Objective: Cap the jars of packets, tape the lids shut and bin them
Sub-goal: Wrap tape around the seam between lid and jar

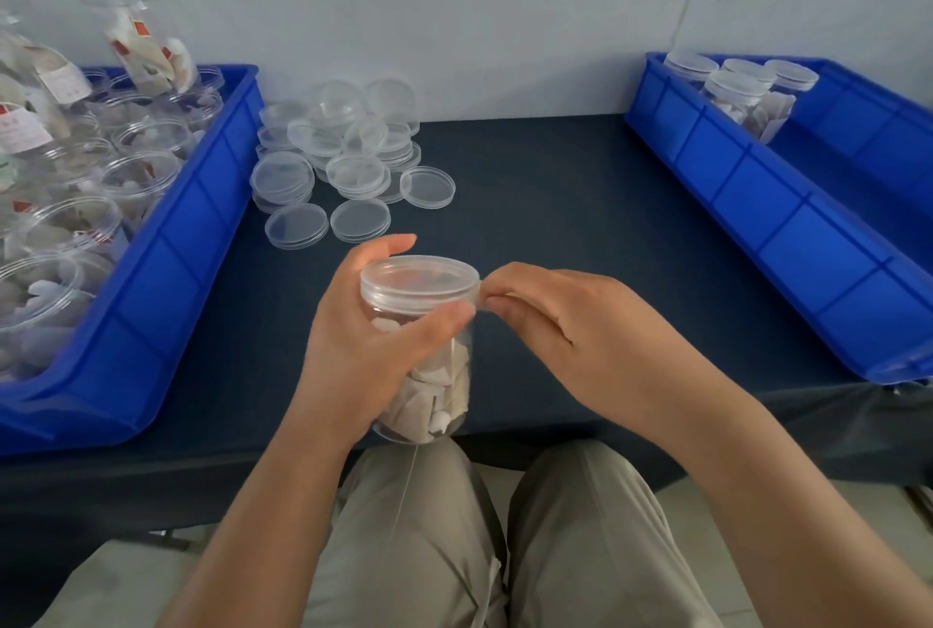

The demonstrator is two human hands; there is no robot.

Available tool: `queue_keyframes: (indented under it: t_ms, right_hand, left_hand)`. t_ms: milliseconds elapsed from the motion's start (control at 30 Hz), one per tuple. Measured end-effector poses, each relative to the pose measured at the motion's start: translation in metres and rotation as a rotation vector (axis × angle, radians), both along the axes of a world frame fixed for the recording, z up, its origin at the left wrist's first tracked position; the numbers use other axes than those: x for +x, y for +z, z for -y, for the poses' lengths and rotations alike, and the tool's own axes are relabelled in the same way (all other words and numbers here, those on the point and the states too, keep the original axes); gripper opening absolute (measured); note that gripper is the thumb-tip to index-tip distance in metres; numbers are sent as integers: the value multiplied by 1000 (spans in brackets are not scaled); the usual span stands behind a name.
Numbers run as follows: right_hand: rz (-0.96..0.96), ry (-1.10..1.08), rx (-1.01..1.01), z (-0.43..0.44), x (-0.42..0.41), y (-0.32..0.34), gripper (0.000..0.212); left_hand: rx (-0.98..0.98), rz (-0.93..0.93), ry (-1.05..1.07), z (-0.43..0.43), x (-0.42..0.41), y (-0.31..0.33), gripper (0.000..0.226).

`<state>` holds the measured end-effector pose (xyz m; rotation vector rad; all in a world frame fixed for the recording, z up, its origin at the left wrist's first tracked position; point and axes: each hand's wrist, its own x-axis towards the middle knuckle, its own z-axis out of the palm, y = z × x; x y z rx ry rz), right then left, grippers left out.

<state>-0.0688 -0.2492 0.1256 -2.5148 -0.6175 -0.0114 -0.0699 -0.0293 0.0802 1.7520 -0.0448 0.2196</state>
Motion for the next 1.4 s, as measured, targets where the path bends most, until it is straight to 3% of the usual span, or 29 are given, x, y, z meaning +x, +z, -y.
queue_keyframes:
  t_ms: [133,300,600,867,1000,1067,1133,1233,1400]
  right_hand:
    - [-88,58,8,5,2,2,38]
    - [-46,32,-71,8,7,0,38]
    - [168,-162,-211,-18,4,-23,28]
    - [129,-250,-337,-34,24,-47,20]
    - [68,-368,-481,-20,63,-61,19]
    - [45,-412,-441,0,79,-66,14]
    - [92,-400,-437,12,83,-77,16]
    - [150,-292,-505,11,76,-102,37]
    - [210,-196,-574,3,71,-125,53]
  left_hand:
    - [-33,20,77,-2,1,-1,75]
    - [12,19,74,-4,-1,0,72]
    - [171,108,150,9,-4,-5,75]
    - [414,155,208,12,-7,-10,78]
    - [179,126,-85,28,-35,-2,76]
    - [87,79,-161,36,-43,0,80]
    - [-36,41,-56,30,-33,2,77]
    - [-174,-28,88,6,-14,0,71]
    - [-244,-63,109,-3,-11,-5,57]
